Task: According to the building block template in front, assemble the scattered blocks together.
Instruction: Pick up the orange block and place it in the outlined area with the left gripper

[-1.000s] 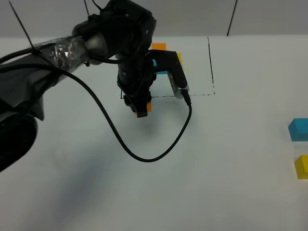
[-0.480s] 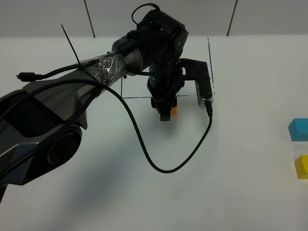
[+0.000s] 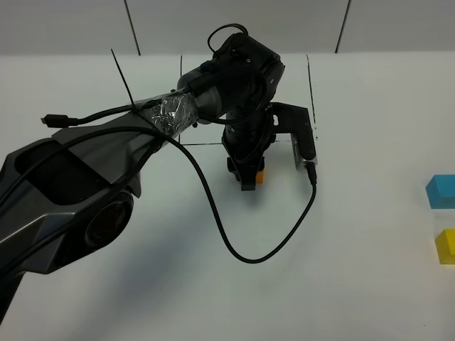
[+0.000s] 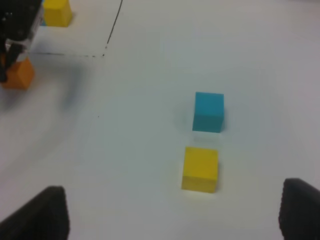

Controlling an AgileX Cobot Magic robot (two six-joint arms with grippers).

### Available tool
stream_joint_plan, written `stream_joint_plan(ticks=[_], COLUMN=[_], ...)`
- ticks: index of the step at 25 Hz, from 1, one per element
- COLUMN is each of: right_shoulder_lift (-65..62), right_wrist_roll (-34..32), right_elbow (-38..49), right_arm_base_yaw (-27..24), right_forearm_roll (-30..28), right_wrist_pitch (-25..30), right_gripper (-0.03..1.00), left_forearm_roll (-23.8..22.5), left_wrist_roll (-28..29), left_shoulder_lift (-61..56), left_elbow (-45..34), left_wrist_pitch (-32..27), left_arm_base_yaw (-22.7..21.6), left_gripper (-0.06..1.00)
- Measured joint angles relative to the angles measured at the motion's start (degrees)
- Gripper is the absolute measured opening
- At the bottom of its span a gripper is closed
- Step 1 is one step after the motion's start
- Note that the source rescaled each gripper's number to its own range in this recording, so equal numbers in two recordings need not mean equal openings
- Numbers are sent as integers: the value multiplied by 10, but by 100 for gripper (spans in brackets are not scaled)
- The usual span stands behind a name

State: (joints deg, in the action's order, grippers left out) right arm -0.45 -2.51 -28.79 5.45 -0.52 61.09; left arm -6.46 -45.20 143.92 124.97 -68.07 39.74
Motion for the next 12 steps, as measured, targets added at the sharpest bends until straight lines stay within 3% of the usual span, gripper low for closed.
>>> stream_joint_plan(ticks=[12], right_shoulder_lift=[0], right_wrist_roll=[0], right_elbow=[0], right_arm_base_yaw=[0], right_forearm_roll=[2], right_wrist_pitch=[0], right_gripper=[72], left_forearm_roll=[0], left_wrist_roll=[15], left_shoulder_lift=[2], left_elbow=[1], left_wrist_pitch=[-1], left_arm_base_yaw=[0], left_gripper=[0])
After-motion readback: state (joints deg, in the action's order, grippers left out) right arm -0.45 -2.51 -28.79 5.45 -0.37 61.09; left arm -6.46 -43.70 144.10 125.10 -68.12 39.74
